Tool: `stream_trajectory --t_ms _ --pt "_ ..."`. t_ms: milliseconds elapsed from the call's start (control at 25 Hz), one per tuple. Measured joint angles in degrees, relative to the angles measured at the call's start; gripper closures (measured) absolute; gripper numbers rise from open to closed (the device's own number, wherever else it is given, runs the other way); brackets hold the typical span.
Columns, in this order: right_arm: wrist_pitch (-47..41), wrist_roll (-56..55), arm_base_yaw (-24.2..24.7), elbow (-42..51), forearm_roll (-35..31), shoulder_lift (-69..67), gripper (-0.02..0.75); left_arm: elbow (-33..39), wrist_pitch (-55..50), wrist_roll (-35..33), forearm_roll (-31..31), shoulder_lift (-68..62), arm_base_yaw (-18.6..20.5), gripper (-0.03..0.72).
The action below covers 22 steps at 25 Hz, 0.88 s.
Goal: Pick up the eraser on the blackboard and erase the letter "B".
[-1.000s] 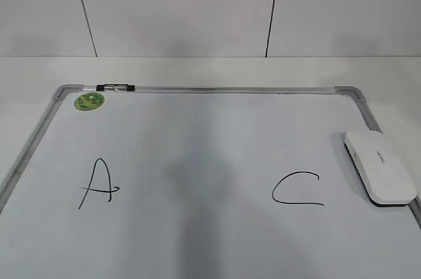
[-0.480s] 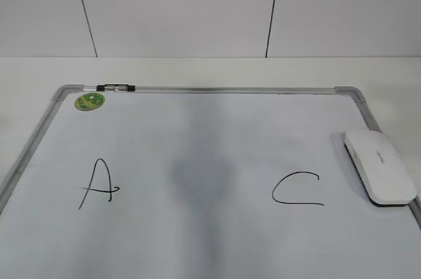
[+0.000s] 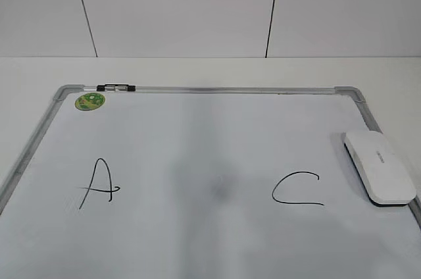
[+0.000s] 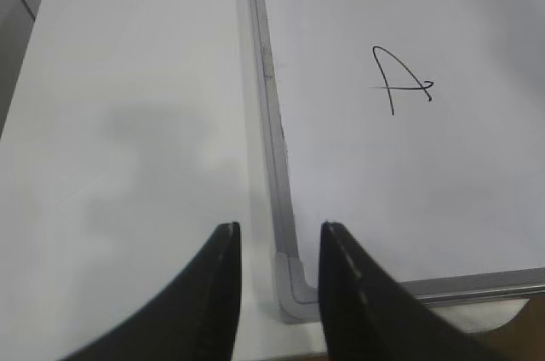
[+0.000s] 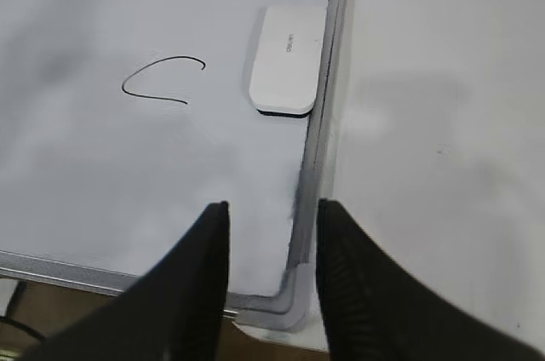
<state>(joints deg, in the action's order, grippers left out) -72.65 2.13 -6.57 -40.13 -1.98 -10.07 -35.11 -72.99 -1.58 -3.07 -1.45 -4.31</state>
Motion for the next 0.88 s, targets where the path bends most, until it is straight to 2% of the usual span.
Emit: stream_trajectory --t_ms 280,440,560,880 --pt "0.6 1.1 0.0 9.0 2.7 11.0 0.458 3.0 4.0 -0.2 -0.1 0.7 0.0 0.453" --pt "2.1 1.1 0.0 9.8 4.2 11.1 0.458 4.8 8.4 -0.2 -0.1 0.7 0.0 0.453" --pt "5.4 1.0 0.0 11.3 5.2 11.1 0.458 4.9 9.0 -0.2 -0.1 0.7 0.0 0.453" --pt "6.1 0.9 0.0 11.7 5.4 11.1 0.459 5.0 9.1 -0.3 -0.1 0.7 0.0 0.453"
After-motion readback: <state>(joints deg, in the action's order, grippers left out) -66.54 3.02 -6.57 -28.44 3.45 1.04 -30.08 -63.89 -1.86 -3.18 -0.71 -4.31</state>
